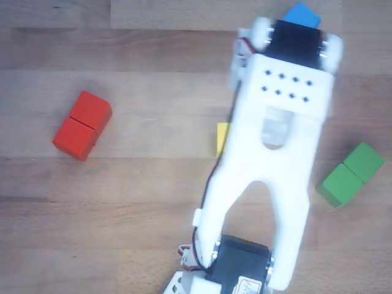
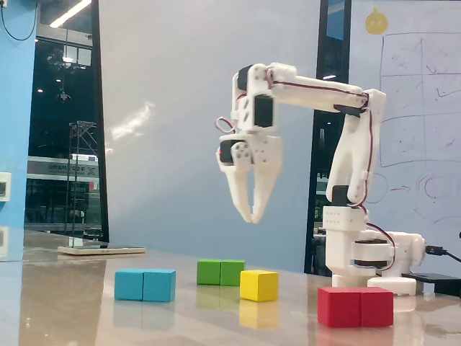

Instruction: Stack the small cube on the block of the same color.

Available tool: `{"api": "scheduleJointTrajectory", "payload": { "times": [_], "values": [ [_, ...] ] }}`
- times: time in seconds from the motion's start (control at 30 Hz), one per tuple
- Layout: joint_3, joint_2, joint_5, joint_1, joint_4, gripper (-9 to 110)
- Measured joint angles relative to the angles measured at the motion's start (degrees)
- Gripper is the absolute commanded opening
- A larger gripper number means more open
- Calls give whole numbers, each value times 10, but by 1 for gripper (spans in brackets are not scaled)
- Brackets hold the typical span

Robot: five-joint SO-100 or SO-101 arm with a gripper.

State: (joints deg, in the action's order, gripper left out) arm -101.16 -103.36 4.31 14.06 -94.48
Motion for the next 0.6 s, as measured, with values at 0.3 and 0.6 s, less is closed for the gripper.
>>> {"api": "scheduleJointTrajectory", "payload": {
  "times": [0.3, 0.6],
  "values": [
    [-3, 0, 0, 73, 0, 0],
    [-3, 0, 0, -190, 0, 0]
  ]
}}
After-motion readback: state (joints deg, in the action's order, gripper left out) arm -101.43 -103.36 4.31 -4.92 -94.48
